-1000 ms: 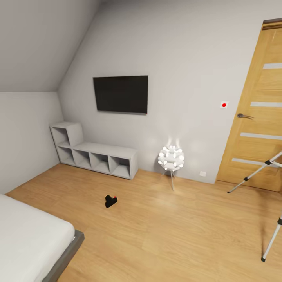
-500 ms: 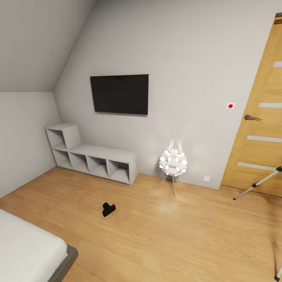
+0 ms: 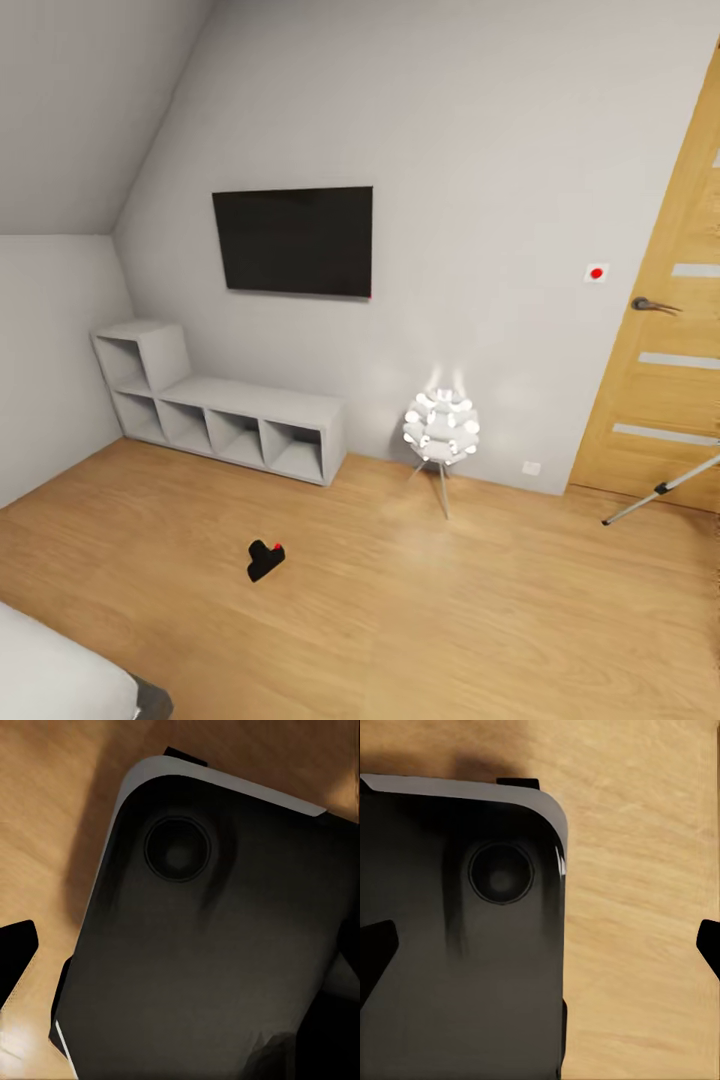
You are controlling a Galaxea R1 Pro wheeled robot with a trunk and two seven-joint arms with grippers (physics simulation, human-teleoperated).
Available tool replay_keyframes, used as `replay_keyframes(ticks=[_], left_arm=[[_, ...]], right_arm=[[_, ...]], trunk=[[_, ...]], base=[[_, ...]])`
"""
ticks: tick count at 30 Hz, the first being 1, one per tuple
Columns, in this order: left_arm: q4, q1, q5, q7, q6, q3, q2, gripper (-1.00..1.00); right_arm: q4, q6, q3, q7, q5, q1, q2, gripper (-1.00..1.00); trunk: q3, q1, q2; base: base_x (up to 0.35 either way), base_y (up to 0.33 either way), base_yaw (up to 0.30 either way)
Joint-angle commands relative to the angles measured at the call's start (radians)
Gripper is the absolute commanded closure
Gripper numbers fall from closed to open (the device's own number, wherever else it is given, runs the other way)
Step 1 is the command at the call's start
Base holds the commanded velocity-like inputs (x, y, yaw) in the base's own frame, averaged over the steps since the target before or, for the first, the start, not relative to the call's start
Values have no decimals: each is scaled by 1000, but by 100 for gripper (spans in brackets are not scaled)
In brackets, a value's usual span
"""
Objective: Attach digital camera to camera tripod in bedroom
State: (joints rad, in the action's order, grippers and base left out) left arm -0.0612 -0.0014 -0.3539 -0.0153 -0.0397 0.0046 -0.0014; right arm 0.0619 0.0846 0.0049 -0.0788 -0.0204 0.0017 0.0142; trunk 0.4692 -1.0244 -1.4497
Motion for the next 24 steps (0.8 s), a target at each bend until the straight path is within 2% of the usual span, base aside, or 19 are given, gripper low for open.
replay_keyframes(ticks=[1, 8, 24], left_arm=[[0, 0, -4, -2, -3, 0, 0, -100], [0, 0, -7, -2, -3, 1, 0, -100], [0, 0, -9, -2, -3, 2, 0, -100]], right_arm=[[1, 1, 1, -3, -2, 0, 0, -100], [1, 1, 1, -3, -3, 0, 1, -100], [2, -1, 3, -3, -6, 0, 6, -100]], trunk=[[1, -1, 0], [1, -1, 0], [1, -1, 0]], base=[[323, 0, -183], [323, 0, -108], [323, 0, -8]])
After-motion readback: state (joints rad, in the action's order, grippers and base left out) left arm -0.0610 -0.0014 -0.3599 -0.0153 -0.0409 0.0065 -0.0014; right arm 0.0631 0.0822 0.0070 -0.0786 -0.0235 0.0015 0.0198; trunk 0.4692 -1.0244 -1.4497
